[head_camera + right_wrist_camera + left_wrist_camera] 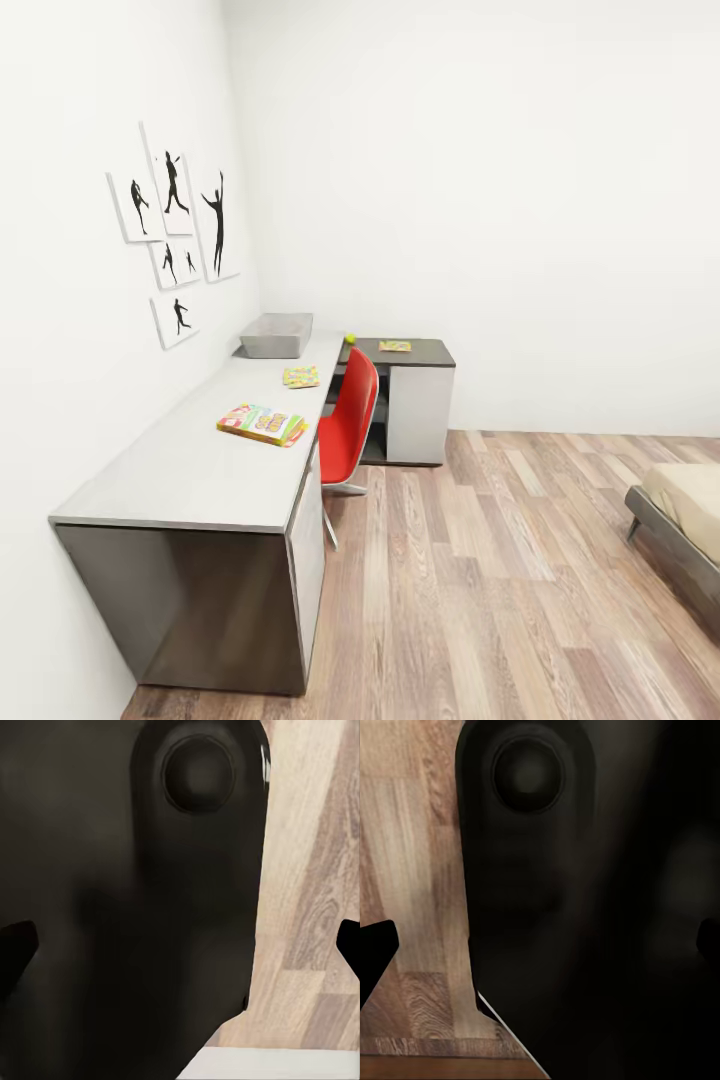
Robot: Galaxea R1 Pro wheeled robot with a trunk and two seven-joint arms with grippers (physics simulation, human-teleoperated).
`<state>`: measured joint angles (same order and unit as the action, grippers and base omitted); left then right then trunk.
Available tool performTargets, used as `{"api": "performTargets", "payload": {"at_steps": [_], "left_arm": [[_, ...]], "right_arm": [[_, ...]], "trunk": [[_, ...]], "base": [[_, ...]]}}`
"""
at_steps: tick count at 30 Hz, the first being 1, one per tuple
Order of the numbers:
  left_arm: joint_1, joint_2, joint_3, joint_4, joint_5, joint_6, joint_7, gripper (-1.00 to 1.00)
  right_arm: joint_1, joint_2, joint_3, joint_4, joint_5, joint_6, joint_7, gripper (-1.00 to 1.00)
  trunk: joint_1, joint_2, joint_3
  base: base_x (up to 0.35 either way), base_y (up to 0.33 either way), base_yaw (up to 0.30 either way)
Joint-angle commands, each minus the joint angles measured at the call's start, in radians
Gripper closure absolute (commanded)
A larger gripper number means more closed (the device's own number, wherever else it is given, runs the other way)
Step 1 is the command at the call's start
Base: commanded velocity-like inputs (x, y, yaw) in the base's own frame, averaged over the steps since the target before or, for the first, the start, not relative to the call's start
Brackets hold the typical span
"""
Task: Put all the toys in the child's room - the three board games (two on the bed and one on the table), the two jigsaw puzzles on the table, and the tennis ball on the table - inside the toy box on the table in the child's room.
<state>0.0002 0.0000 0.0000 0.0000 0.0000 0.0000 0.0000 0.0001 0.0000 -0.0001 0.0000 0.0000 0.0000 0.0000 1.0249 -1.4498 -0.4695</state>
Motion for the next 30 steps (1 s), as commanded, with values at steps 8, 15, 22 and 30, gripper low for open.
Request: {"api": "performTargets", "payload": {"at_steps": [8,15,22,30], "left_arm": [[0.008,-0.001,-0.001,0.006,-0.008,-0.001,-0.003,-1.00],[0.008,-0.001,-0.001,0.006,-0.008,-0.001,-0.003,-1.00],[0.008,-0.001,-0.001,0.006,-0.008,-0.001,-0.003,-1.00],[-0.003,0.010,0.000,-0.001,-0.001,0.010,0.007,-1.00]], "right_arm": [[-0.003,0.004,0.006,-0.009,0.002,-0.008,-0.008,-1.00],[-0.003,0.004,0.006,-0.009,0.002,-0.008,-0.008,-1.00],[-0.003,0.004,0.006,-0.009,0.002,-0.008,-0.008,-1.00],[-0.015,0.001,-0.001,-0.018,-0.006,0.003,-0.015,-1.00]], "trunk": [[0.000,0.000,0.000],[0.000,0.000,0.000],[0.000,0.000,0.000],[0.000,0.000,0.000]], "base": [[0.000,0.000,0.000],[0.000,0.000,0.000],[0.000,0.000,0.000],[0.000,0.000,0.000]]}}
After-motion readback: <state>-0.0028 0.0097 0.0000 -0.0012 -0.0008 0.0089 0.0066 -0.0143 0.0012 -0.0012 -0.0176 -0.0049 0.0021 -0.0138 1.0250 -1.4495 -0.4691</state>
